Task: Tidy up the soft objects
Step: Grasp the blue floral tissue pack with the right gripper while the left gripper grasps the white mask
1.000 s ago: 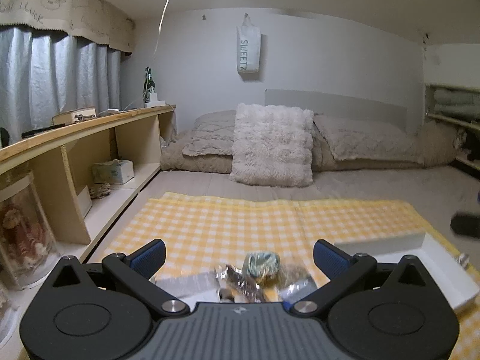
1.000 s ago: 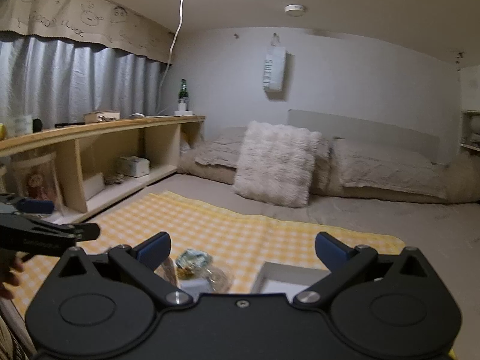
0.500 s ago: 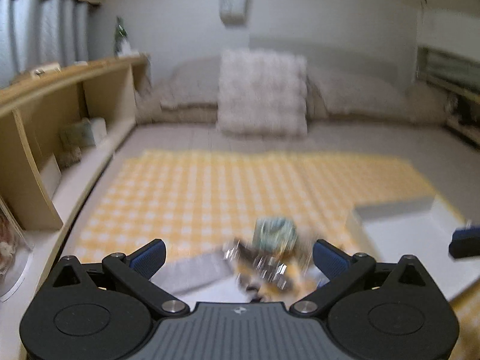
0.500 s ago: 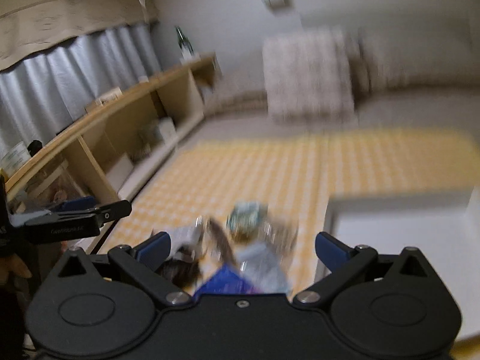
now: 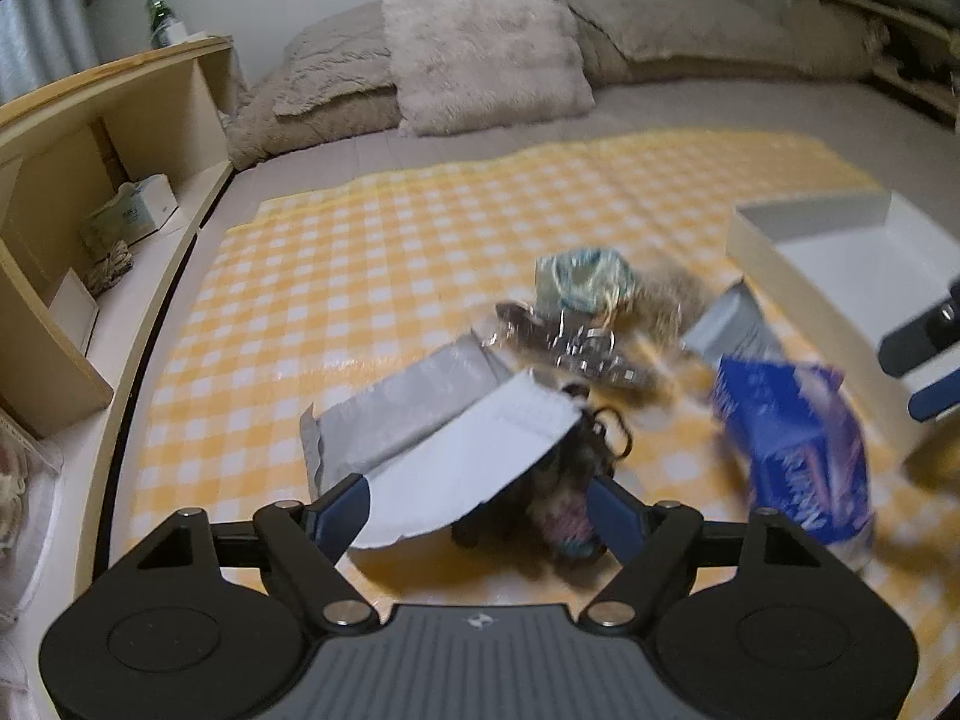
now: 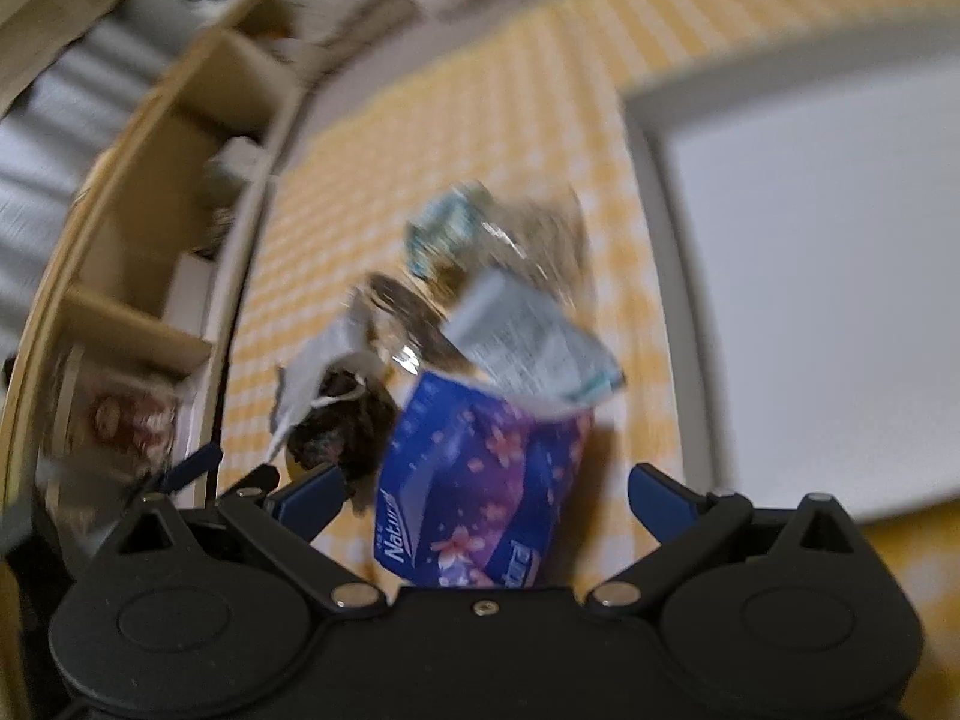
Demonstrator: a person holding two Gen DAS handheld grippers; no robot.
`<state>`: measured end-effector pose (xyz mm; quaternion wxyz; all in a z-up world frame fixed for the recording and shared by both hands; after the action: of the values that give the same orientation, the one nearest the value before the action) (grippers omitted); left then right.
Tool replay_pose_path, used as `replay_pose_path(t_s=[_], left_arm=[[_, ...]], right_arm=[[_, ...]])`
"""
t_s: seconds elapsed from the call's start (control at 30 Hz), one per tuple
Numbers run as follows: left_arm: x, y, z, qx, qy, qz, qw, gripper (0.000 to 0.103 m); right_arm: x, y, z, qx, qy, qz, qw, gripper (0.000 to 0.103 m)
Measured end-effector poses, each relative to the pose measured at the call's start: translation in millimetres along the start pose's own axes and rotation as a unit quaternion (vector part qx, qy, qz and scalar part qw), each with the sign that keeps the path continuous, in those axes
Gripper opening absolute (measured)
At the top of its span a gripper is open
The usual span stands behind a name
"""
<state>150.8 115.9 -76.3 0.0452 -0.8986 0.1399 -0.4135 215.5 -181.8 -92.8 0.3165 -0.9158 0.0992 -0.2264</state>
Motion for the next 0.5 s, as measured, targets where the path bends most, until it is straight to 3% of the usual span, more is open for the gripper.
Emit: replay_pose_path(t_s=[0.1, 0.3, 0.37, 0.43, 0.5], left_arm=[[-2.6, 1.5, 6.9, -0.004, -0.010, 0.015, 0.9998, 0.070], [1.4, -6.0, 20.2, -0.006, -0.017, -0.006, 0.9998, 0.050], [4.3, -8.4, 22.8, -0.008, -0.013, -0.018, 0.9997, 0.041], [6.7, -11.1, 25.5, -0.007, -0.014, -0.029, 0.9995, 0.019], [8.2, -14.3, 28.7, 0.000, -0.021, -0.045, 0.9988, 0.011]], right_arm=[[-4.5, 0.0, 16.9, -0.011, -0.015, 0.031, 0.999, 0.102], [-19.4, -12.1, 47.4, -0.018, -0.035, 0.041, 0.998, 0.101], [-22.9, -13.0, 57.1, -0.026, -0.043, 0.045, 0.998, 0.099], [-24.2, -14.8, 64.9, -0.041, -0.042, 0.036, 0.998, 0.096], [-24.2, -15.4, 72.0, -0.055, -0.045, 0.026, 0.997, 0.083]])
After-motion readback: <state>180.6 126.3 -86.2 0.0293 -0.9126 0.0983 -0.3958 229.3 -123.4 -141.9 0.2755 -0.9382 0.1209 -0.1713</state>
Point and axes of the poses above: each gripper's, at about its wrist camera, not at the fingertips, and z roughly the way its jaws point, y to its right, x to its top, the point moved 1 cm from there along z, roughly the way its jaws point, and after that the axes turned 8 degrees about y, right-handed, at the moved point
